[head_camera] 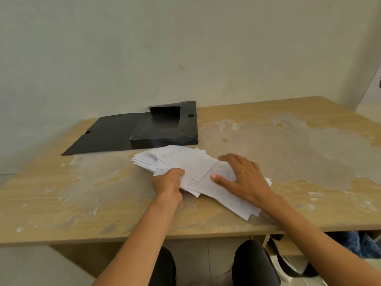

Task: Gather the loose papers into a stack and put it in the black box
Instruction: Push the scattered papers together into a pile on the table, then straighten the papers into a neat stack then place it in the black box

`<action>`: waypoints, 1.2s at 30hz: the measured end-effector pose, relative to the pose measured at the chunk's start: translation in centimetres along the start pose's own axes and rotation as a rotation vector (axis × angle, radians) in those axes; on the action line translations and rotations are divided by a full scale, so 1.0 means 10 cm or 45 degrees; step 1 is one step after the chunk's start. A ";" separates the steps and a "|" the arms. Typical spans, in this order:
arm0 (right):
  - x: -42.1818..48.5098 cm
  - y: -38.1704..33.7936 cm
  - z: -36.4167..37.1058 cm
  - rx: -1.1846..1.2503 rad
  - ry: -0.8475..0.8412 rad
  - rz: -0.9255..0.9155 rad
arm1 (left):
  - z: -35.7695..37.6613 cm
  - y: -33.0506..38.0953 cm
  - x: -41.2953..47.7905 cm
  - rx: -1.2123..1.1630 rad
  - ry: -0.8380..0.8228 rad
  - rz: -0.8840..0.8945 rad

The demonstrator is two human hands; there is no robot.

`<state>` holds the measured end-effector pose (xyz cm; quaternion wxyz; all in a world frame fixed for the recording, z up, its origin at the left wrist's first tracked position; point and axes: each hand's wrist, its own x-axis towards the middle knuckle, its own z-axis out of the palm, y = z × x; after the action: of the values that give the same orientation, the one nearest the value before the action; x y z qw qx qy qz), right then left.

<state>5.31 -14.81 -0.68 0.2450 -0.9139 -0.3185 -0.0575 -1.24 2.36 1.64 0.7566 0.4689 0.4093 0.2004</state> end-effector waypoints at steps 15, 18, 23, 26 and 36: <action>0.15 -0.13 0.21 0.252 0.011 0.099 | -0.05 -0.12 -0.11 0.049 -0.243 0.218; 0.18 -0.13 0.08 0.547 0.122 0.177 | -0.15 -0.09 -0.15 0.036 -0.412 0.350; 0.35 -0.18 -0.26 1.093 -0.076 0.118 | -0.19 0.18 -0.23 0.081 -0.610 0.648; 0.50 -0.31 -0.38 1.297 0.029 0.006 | -0.11 0.52 -0.25 0.093 -0.677 0.844; 0.73 -0.62 -0.39 1.538 0.386 -0.169 | -0.01 1.03 -0.25 0.141 -0.698 1.111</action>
<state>7.50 -8.45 7.21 0.7567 -0.5740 -0.3127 -0.0115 -1.91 5.63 11.67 0.6563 0.6704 -0.0278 0.3451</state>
